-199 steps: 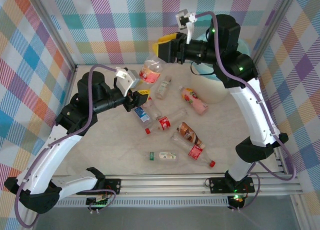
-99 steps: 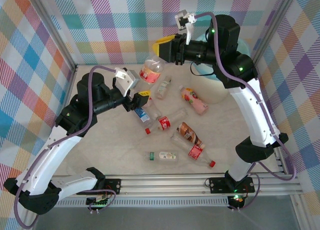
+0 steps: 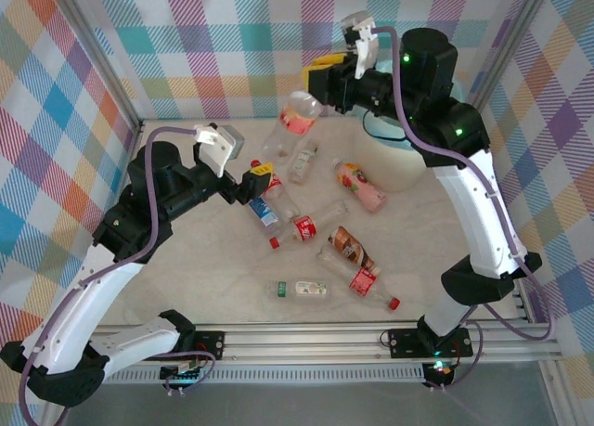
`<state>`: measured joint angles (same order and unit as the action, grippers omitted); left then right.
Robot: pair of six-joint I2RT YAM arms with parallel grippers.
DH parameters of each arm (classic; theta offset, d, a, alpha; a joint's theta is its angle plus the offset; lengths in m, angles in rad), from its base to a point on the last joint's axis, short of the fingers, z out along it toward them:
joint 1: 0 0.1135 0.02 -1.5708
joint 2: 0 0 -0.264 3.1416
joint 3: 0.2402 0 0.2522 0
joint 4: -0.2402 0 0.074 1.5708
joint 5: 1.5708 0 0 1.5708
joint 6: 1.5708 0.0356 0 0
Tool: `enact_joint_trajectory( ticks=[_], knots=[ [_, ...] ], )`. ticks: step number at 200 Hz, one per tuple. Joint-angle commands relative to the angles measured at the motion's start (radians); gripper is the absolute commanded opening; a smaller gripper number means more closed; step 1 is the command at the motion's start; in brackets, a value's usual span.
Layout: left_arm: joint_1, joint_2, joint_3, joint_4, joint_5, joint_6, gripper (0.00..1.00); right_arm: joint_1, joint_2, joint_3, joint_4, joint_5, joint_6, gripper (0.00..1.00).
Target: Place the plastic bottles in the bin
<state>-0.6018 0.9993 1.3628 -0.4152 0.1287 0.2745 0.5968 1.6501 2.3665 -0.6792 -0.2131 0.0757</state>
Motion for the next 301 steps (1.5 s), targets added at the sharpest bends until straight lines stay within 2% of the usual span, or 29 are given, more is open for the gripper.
enact_joint_trajectory(
  ticks=[1,42,105,197,301],
  knots=[
    [-0.01,-0.033,-0.004,0.0,-0.084,-0.057,0.9,-0.019,-0.02,0.047,0.004,0.221,-0.138,0.0],
    [-0.01,-0.04,-0.01,-0.039,-0.175,-0.152,0.91,-0.047,0.044,0.09,0.044,0.556,-0.394,0.0],
    [-0.01,-0.034,-0.043,-0.101,-0.243,-0.271,0.91,-0.106,0.168,0.128,0.05,0.758,-0.566,0.0],
    [-0.01,0.028,-0.041,-0.159,-0.347,-0.322,0.93,-0.107,0.314,0.125,-0.064,0.846,-0.456,0.0],
    [-0.009,0.057,-0.07,-0.163,-0.367,-0.341,0.96,-0.123,0.375,0.053,-0.147,0.851,-0.348,0.0]
  ],
)
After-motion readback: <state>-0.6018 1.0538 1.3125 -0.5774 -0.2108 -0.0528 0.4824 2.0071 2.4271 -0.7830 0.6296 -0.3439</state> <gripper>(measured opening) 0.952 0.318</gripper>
